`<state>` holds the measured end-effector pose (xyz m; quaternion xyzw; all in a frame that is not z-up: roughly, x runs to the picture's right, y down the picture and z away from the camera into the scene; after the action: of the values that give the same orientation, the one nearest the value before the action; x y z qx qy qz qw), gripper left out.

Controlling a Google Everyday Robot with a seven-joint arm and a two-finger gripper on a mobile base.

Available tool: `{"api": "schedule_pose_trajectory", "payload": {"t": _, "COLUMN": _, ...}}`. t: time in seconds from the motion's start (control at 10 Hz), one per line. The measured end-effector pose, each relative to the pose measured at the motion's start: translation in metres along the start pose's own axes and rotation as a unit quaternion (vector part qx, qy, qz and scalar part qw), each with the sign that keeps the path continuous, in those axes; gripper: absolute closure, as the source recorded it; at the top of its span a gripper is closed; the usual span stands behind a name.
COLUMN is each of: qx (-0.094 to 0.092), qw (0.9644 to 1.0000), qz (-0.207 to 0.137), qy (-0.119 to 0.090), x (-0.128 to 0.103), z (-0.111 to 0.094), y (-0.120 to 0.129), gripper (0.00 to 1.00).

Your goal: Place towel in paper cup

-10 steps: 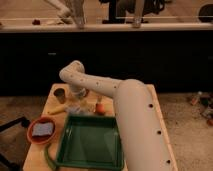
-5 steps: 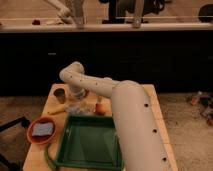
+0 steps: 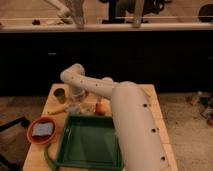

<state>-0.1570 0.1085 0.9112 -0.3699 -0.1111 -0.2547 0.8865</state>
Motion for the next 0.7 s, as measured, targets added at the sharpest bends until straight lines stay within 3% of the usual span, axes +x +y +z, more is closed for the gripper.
{"api": "schedule_pose_trajectory", "payload": {"t": 0.5, "qx": -0.009, "qw": 0.9999, "qz": 0.006, "qy": -0.011, "x": 0.0028, "z": 0.0077, "y": 0.0050, "gripper": 0.21}}
{"api": "schedule_pose_trajectory", "payload": {"t": 0.6, "qx": -0.009, "qw": 0.9999, "qz": 0.006, "qy": -0.013, "x": 0.0039, "z": 0.0087, "y": 0.0057, "gripper": 0.25}}
{"api": "schedule_pose_trajectory", "payload": {"t": 0.7, "qx": -0.008, "qw": 0.9998, "qz": 0.005, "qy": -0.016, "x": 0.0048, "z": 0.0095, "y": 0.0062, "gripper": 0.37}}
